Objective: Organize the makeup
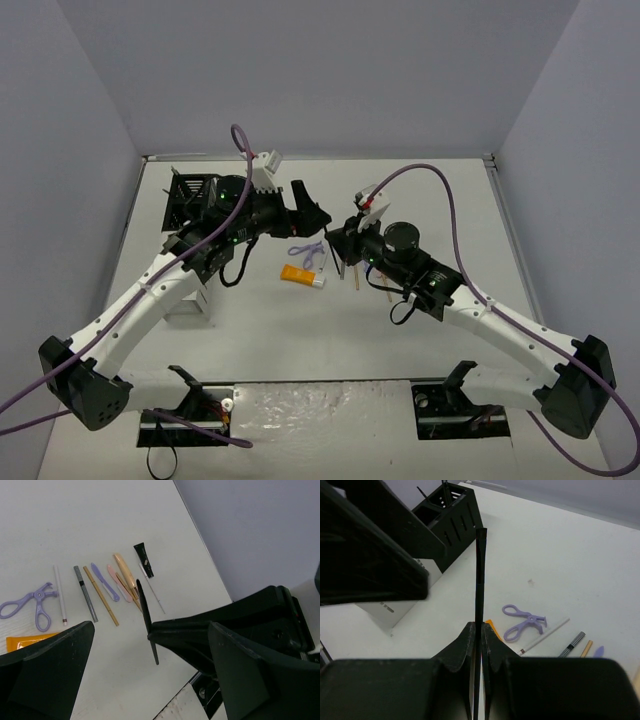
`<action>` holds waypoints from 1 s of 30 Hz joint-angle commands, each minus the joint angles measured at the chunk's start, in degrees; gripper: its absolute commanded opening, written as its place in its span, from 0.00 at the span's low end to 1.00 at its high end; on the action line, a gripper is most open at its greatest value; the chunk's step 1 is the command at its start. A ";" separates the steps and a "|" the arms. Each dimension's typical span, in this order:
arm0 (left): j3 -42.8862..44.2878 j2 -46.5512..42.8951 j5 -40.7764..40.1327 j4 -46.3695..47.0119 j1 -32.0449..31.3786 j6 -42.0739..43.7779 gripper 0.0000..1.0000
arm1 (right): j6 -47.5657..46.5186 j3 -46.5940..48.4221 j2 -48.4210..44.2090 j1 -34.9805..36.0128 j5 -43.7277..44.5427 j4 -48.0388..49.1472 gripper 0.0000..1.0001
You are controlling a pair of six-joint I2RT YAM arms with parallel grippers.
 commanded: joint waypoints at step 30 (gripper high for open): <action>1.81 2.06 -16.82 6.31 -4.48 0.58 0.00 | 1.67 -0.34 1.41 3.01 6.71 10.24 0.63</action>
